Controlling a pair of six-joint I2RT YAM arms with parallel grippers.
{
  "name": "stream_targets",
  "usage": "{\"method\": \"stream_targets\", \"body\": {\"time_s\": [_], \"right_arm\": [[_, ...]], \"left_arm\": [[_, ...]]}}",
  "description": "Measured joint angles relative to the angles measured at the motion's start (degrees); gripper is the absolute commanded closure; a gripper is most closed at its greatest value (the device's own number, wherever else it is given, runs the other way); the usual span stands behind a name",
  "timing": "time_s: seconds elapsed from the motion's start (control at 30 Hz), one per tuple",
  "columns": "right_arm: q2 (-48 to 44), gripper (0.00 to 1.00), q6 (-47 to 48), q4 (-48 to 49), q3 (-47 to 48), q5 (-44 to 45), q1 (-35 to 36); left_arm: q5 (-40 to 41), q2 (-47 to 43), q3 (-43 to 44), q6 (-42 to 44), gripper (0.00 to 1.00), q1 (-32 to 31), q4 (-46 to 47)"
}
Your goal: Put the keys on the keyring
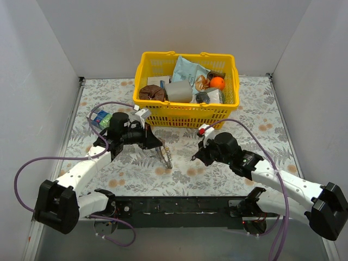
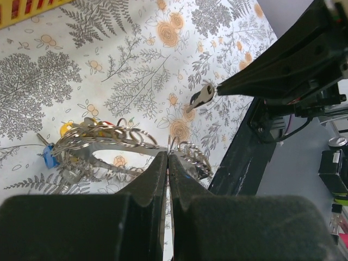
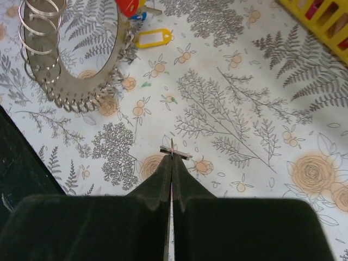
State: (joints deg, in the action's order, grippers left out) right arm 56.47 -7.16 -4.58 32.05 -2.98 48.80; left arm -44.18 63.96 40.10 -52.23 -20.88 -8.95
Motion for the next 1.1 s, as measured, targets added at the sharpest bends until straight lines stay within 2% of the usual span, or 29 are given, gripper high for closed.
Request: {"method": "stream_targets", "body": {"time_s": [0.17, 0.53, 0.73, 1.1], "right_arm": [[-1.38, 0.99, 1.16, -0.02, 0.09, -1.97, -3.37], [-2.8, 0.99, 4.72, -0.46, 0.42, -5.11, -3.74], [-4.2, 0.99, 5.9, -0.44, 0.42, -5.51, -3.78], [-1.9, 0.99, 7.82, 0.55, 0.42, -12.28, -3.8]], "left_arm": [[2.19, 3.23, 0.0, -1.84, 1.0, -2.34, 0.85], [6.86, 11.3, 0.46, -4.55, 1.0, -13.16, 6.86], [7.37, 12.48, 0.7, -2.99, 1.0, -14.58, 6.91], [7.1, 12.48, 1.01, 0.7, 1.0, -16.9, 7.89]]}}
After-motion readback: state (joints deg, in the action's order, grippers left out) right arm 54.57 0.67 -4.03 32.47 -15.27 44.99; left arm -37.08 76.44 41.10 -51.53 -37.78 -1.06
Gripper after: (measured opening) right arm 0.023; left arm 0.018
